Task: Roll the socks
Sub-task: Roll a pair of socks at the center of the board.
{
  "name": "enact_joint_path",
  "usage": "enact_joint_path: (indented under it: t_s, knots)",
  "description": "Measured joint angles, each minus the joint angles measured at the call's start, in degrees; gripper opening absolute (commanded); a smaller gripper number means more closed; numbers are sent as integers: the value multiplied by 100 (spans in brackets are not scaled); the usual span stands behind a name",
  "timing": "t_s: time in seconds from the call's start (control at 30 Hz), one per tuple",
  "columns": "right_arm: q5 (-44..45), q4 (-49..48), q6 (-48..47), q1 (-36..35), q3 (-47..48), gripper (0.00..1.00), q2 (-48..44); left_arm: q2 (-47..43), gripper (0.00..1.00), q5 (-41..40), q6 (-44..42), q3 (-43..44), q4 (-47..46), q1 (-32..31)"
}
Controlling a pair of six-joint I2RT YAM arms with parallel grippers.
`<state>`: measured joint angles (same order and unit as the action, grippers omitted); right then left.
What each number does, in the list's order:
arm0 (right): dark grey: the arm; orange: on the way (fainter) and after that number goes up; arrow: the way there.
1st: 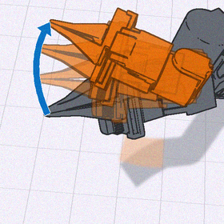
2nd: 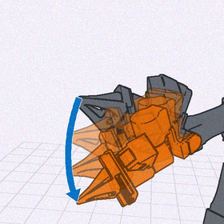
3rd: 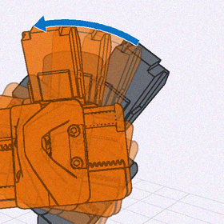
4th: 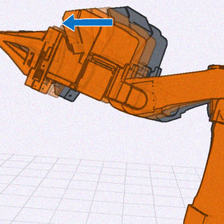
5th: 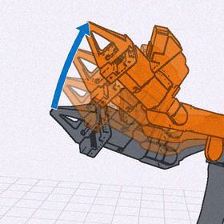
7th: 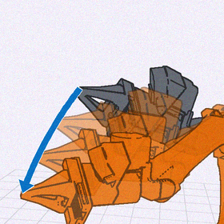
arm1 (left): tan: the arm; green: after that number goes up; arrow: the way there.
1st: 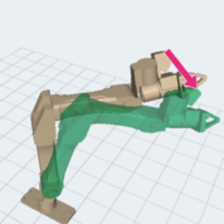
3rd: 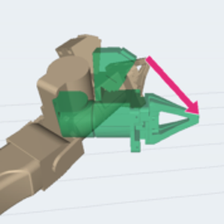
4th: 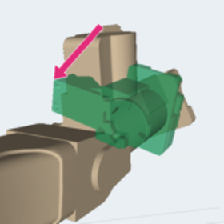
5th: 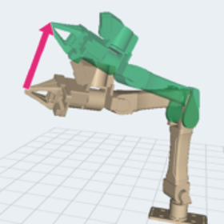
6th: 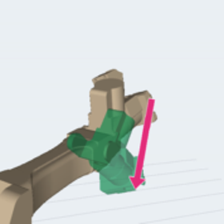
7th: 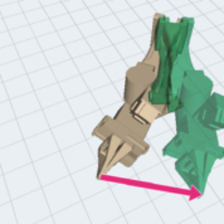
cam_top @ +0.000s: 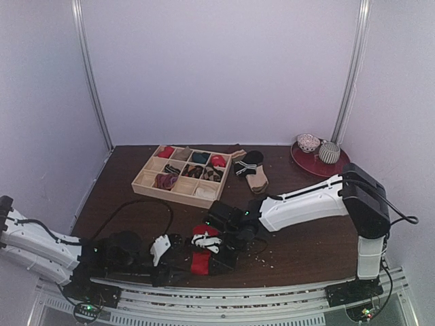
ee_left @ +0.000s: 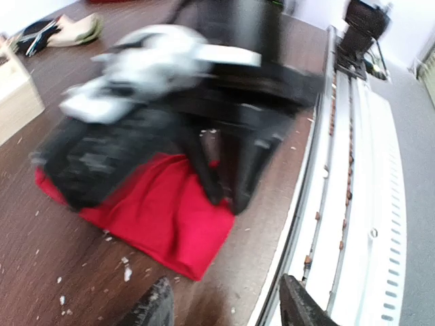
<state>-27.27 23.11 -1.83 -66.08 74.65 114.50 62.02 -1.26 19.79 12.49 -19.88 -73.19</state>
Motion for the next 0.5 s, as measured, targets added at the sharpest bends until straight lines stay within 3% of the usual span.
enact_joint_path:
  t_s: [0.1, 0.23, 0.5]
  knots:
    - [-925, 356, 24, 393, 278, 20, 295, 356, 55, -247, -304, -15, -413, -387]
    - [-1808, 623, -68, 660, 461, 20, 614, 999, 55, -540, -697, 107, -726, -457]
    - [-2426, 745, -236, 837, 516, 20, 813, 2326, 56, -944, -1309, 632, -1137, -466]
